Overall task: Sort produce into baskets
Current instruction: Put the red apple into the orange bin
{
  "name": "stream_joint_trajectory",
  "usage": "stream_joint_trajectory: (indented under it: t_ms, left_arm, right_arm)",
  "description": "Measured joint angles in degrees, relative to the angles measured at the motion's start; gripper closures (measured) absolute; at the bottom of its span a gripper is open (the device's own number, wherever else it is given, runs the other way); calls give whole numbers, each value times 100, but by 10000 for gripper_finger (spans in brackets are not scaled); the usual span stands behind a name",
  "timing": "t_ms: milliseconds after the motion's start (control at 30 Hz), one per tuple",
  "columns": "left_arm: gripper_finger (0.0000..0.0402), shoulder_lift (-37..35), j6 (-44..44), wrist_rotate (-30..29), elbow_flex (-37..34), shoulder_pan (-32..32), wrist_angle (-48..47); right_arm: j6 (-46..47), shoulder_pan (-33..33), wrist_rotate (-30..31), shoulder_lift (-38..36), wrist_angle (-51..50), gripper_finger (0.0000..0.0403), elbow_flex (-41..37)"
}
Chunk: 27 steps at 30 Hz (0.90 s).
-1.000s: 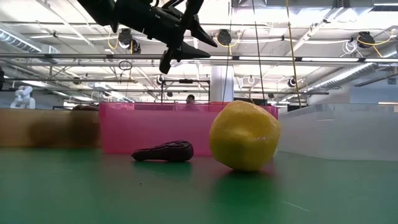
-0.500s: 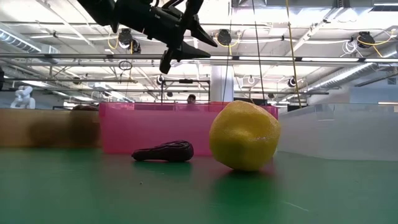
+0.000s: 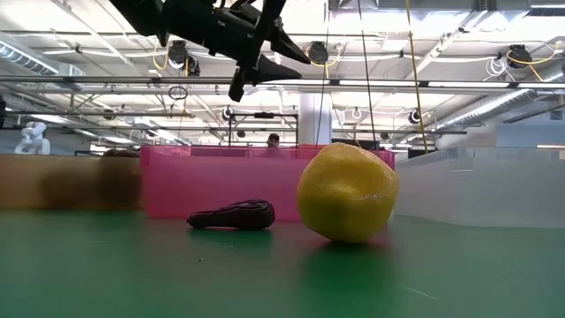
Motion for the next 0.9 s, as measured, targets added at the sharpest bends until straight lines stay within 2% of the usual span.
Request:
stream_joint_trajectory:
  t_ms: [133,300,467,600,767,900]
  left_arm:
    - [261,-5,3,190,-2,126,-123]
    - [261,-354,3,621,-9,443,-700]
    - [261,-1040,314,684,-11,766,-1546]
    - [261,-1768,377,514,-7,1064,-2264]
    - [261,-2691,912,-67,-7,1375,-3186]
    - [261,-3288,1101,-605,-7,1621,-4057]
  right_arm:
    - [-496,-396,323,-285,37,124,0]
    - [-1201,-841,816,-743,457,124,4]
    - [-2170,-1407,1481,-1177,1117,124,7]
    - [-3329,-2119,1729,-1378,1903,124,9]
    - [-4831,-3366,1625,-1302,3535,124,9]
    - [-5494,-4393,917,-952,5037,124,15]
